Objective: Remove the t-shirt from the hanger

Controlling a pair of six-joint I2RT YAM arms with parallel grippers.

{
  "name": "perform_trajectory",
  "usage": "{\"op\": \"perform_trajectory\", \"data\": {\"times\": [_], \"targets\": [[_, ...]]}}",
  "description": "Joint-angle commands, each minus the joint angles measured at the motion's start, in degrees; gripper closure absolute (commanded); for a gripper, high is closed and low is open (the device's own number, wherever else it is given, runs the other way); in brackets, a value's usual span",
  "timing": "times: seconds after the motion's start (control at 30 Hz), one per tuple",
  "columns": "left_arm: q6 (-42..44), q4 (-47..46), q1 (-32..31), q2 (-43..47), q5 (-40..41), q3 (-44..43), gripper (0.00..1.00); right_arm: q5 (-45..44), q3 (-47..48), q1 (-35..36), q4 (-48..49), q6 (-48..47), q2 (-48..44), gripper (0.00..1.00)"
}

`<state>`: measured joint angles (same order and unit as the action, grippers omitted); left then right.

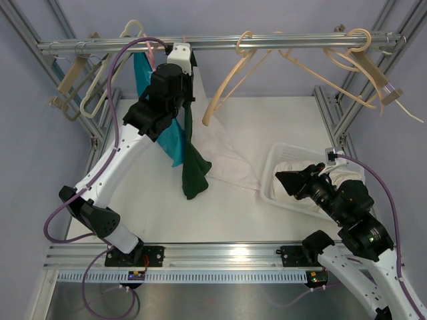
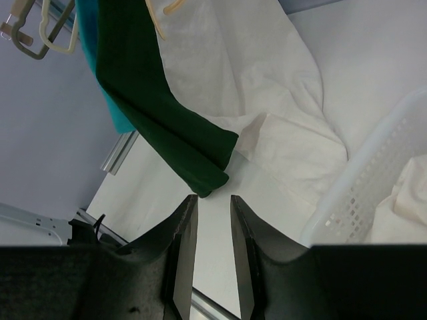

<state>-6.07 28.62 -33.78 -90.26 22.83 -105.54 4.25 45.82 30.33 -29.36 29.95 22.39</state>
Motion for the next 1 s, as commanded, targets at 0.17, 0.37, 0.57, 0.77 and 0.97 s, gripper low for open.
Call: {"op": "perform_trajectory", "data": {"times": [0.17, 0.37, 0.57, 0.77, 0.97], "targets": [[1.1, -2.4, 0.0, 0.7, 2.6, -2.8, 1.0, 5.7, 1.5, -0.1, 2.9, 0.2, 0.5, 0.64], [1.0, -2.3, 0.1, 3.9, 1.4, -2.7, 1.0, 10.0, 0.6, 0.0, 6.3, 1.4, 2.6, 0.64], [0.2, -2.3, 0.1, 6.7, -2.3, -4.6, 1.0, 14.7, -0.2, 0.1, 10.6, 1.9, 2.7, 0.57], [-1.4, -2.6, 0.1, 8.9, -6.0, -3.3, 1.0, 17.0, -1.7, 0.9, 14.5, 2.9, 4.9, 0.45], [-3.9, -3.5, 0.1, 14.8, -7.7, 4.3, 1.0, 11.2, 0.4, 9.9, 14.9, 0.5, 9.6, 0.31]]}}
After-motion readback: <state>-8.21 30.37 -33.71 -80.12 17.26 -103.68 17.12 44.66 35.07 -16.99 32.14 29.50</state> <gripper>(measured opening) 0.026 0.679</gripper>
